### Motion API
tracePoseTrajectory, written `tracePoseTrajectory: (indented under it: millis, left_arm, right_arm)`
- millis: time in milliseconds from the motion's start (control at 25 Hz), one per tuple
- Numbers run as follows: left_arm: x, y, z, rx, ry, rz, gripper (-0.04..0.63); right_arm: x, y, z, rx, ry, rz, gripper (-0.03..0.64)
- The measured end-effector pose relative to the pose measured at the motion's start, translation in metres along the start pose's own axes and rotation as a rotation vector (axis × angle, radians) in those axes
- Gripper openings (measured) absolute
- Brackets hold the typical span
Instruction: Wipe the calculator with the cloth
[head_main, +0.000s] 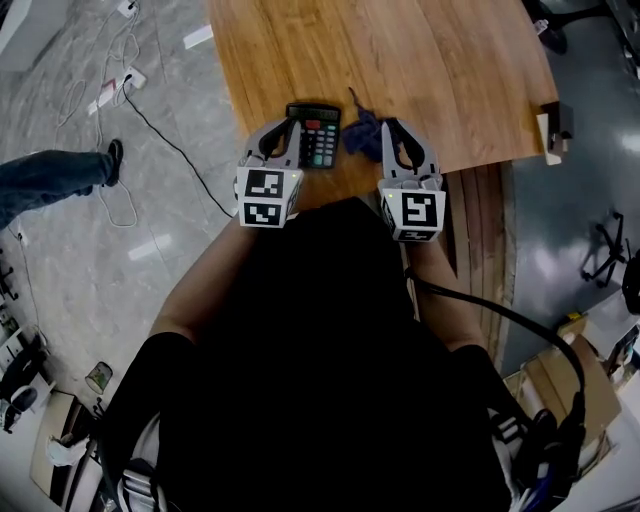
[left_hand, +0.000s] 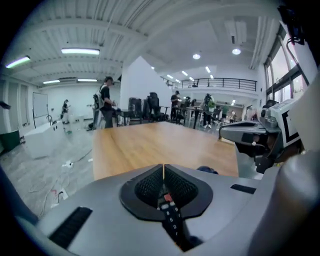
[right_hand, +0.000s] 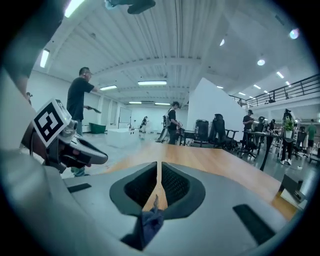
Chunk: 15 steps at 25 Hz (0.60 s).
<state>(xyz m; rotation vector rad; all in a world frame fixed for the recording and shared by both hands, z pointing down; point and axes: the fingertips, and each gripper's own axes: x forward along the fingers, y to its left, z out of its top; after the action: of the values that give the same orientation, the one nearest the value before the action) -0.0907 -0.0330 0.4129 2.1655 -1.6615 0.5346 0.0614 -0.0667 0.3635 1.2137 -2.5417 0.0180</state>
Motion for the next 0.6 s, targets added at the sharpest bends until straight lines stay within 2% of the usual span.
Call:
tracePoseTrajectory:
  millis: [40, 160, 360, 480, 600]
  left_arm:
    - [-0.004, 0.0, 0.012, 0.008, -0.038, 0.004, 0.009]
    - [-0.02, -0.003, 0.045, 0.039, -0.143, 0.006, 0.008]
    - [-0.052, -0.012, 0.093, 0.049, -0.315, 0.01, 0.008]
    - [-0.065, -0.017, 0.107, 0.038, -0.375, 0.005, 0.008]
    - [-0.07, -0.023, 0.11, 0.033, -0.398, 0.002, 0.008]
  right_arm:
    - [-0.001, 0.0, 0.011, 0.015, -0.021, -0.005, 0.035]
    - [-0.008, 0.004, 0.043, 0.045, -0.096, 0.008, 0.023]
    - [-0.023, 0.03, 0.091, -0.004, -0.218, 0.082, 0.015]
    - [-0.026, 0.047, 0.099, -0.025, -0.227, 0.116, 0.015]
    - [-0.025, 0.056, 0.093, -0.02, -0.208, 0.129, 0.015]
